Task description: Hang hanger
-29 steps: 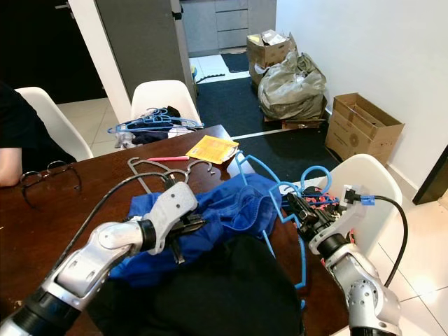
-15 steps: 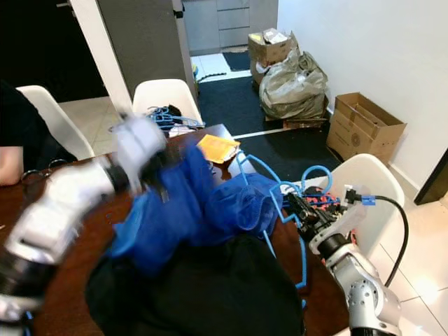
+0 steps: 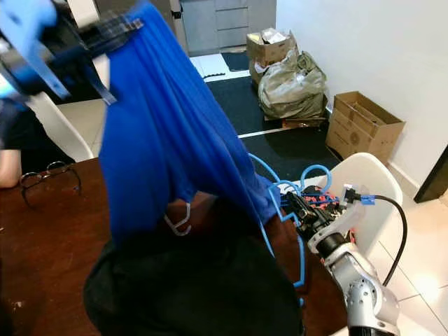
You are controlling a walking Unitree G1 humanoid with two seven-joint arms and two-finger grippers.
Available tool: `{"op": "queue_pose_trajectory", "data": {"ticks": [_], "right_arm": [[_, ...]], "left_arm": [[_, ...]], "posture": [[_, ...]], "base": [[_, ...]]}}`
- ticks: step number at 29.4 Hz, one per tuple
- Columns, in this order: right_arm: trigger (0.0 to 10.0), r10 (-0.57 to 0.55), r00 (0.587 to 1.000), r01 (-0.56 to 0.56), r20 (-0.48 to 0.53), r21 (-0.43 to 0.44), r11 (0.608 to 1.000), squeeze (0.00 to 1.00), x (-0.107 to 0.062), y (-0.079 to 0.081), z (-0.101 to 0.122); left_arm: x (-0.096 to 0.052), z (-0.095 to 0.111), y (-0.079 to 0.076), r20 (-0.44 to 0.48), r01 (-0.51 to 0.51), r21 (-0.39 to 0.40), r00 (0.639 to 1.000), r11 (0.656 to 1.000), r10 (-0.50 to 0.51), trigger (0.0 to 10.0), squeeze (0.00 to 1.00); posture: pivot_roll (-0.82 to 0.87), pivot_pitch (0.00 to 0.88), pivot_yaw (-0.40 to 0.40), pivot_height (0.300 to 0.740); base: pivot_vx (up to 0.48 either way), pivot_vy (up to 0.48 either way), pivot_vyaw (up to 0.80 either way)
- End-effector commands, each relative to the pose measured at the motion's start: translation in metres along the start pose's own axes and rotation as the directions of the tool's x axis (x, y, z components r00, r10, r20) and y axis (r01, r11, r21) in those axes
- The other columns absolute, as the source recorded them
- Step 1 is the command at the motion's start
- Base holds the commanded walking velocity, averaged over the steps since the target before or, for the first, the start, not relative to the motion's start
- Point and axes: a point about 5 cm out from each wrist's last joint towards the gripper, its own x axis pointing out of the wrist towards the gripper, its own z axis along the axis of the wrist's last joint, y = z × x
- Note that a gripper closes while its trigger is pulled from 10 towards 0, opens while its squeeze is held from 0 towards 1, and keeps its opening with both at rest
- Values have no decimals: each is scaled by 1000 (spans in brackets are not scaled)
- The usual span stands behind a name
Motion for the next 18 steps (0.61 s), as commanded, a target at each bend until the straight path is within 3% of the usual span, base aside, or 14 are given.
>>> {"op": "queue_pose_trajectory", "data": {"ticks": [1,4,6,7,12,14,16,18], "right_arm": [[10000,9,1000,-9,14,8,1000,0,3,2,0],[10000,9,1000,-9,17,12,1000,0,2,2,1],[10000,10,1000,-10,16,15,1000,0,1,2,1],[10000,10,1000,-10,16,15,1000,0,1,2,1],[10000,14,1000,-14,6,20,1000,0,3,0,1],[10000,15,1000,-15,6,20,1000,0,3,0,1],[10000,12,1000,-12,17,33,999,0,5,-1,2],[10000,10,1000,-11,20,36,999,0,5,-1,2]], "left_arm": [[-4,4,9,4,-14,24,1000,1000,14,0,0],[-15,15,26,1,-69,34,998,997,69,0,0],[-32,18,28,-13,-49,-45,999,998,48,0,0],[-32,18,28,-13,-49,-45,999,998,48,0,0],[-57,15,7,-4,50,-220,999,974,-52,0,0],[-59,15,3,0,81,-240,997,967,-83,0,0],[-61,15,-17,47,210,-336,977,918,-206,0,0],[-61,14,-19,51,211,-347,977,914,-207,0,0]], "posture": [[-34,0,70,731],[-34,0,69,731],[-33,0,64,731],[-33,0,64,731],[-21,0,53,731],[-15,0,47,731],[-11,0,49,731],[-11,0,52,731]], "base": [[0,0,0],[0,0,0],[0,0,0],[0,0,0],[0,0,0],[0,0,0],[0,0,0],[0,0,0]]}}
